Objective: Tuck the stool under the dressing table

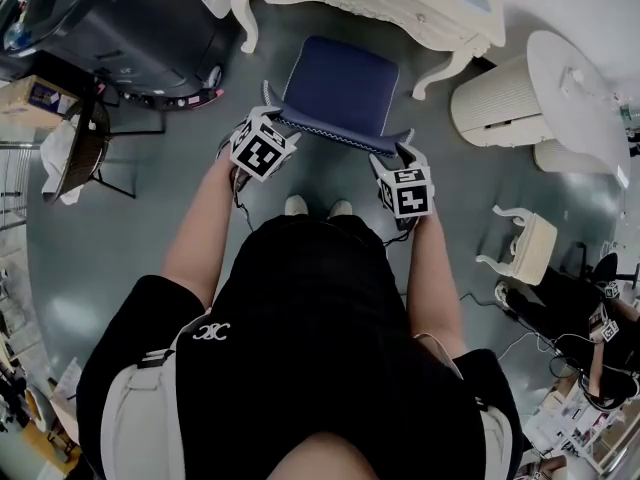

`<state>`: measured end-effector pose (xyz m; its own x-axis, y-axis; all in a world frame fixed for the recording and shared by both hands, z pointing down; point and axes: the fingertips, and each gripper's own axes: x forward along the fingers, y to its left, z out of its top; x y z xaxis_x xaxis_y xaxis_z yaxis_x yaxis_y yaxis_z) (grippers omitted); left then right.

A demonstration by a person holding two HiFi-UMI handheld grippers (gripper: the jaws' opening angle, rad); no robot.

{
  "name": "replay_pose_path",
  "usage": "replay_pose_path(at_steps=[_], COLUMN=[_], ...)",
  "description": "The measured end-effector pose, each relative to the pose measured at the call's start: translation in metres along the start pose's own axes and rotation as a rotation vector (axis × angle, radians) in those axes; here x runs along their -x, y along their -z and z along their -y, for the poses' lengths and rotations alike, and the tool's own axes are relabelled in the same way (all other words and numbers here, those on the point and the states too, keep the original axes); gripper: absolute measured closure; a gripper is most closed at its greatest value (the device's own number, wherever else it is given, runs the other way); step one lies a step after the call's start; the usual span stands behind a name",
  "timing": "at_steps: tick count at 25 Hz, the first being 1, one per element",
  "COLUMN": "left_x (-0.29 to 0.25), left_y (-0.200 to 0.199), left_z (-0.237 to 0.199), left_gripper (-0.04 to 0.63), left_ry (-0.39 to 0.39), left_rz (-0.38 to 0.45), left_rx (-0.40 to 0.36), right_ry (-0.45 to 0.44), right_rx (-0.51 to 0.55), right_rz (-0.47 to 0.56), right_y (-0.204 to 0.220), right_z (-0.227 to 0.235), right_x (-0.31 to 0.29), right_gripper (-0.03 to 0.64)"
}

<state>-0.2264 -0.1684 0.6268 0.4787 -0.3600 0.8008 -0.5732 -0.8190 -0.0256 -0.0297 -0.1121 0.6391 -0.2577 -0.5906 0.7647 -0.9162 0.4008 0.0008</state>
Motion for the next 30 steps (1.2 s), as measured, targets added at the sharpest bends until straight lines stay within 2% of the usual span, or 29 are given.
replay_pose_path(at_steps=[3,7,13,19,30], left_x=[-0.004,-0.008,-0.009,-0.011,-0.025], left_y=[0.002,0.002,0.003,-0.003,-0.024], left_z=[-0.001,-0.004,-0.005,-0.006,-0.019], left_gripper=[0.371,0.371,0.37,0.37,0.367], left_ry=[0.001,0.012,0.047,0.07,0.044], left_rz=[-0.032,-0.031,-0.026,-0.014,0.026], left_rx=[-0.023,-0.02,0.005,0.025,0.05], right_ry=[0.022,0.073,0.046,0.052,0.113], right_rx=[-0.008,0.005,-0.086,-0.124,-0.194], right_rz=[-0.042,-0.068,-0.083,-0.104,-0.107], right_y=[0.009,0.013,0.014,0.008,-0.005], right_z=[0.001,0.007,0.008,0.015,0.037], right_x=[-0.005,-0.012,-0.013,-0.01,-0.02], right_gripper=[0.365,0.394,0.397,0.397,0.396])
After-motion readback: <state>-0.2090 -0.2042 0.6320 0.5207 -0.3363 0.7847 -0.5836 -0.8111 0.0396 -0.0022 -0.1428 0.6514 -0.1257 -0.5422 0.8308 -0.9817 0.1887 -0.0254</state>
